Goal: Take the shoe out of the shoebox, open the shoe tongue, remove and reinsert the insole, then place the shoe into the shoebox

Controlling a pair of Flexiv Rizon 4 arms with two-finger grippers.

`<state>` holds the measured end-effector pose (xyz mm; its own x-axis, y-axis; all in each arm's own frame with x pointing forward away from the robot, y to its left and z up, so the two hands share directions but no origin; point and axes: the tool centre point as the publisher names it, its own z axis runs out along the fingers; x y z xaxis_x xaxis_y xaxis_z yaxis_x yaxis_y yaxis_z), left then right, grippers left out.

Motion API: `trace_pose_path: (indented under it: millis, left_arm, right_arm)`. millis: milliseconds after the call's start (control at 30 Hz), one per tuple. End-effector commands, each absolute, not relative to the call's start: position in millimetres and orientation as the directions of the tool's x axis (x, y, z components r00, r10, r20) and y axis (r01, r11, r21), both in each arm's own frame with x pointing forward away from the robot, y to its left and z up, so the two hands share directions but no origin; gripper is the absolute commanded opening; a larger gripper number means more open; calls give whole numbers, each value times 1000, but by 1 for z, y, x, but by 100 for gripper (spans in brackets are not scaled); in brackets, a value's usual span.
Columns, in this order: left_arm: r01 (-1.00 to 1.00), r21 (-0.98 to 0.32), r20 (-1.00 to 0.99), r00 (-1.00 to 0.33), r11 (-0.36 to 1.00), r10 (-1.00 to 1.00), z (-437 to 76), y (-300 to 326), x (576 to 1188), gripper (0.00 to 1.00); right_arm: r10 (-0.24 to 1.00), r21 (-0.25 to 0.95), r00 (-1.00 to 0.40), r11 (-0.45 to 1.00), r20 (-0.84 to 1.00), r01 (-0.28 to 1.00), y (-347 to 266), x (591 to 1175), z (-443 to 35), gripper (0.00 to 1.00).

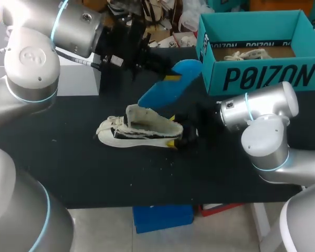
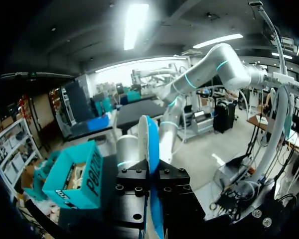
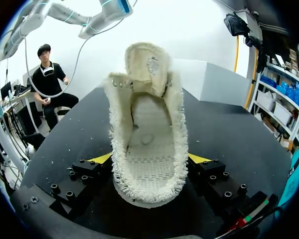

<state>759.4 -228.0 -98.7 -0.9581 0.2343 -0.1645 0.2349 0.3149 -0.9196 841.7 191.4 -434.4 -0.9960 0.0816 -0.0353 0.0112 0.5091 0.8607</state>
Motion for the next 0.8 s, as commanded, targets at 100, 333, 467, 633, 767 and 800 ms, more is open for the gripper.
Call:
trace_pose_path:
  millis: [100,333,467,633,767,800]
  left_arm:
    - [88,-994,-76,-979,58,189,-81,-217,739,0]
    - [-7,-997,-9,-978,-75,210,-45,-209,725,0]
    - [-60,-991,31,-971,-118,236,-24,-204,714,0]
    - [-94,-990,67,-968,-103,240,-9,-198,702,0]
    - [-164,-977,128,-962,-137,241,-9,-191,694,0]
    - [-187,-968,144,-959,-164,246,-9,-190,693,0]
  right_arm:
    - [83,860,-996,510,-35,12,191,842,-436,0]
    - [83,860,-996,510,-35,12,191,842,-436,0]
    - [83,860,-996,510,-35,12,191,842,-436,0]
    - [83,860,-996,510,-35,12,191,842,-436,0]
    - [83,860,-996,510,-35,12,191,842,-436,0]
    - [83,860,-996,510,-35,12,191,842,-436,0]
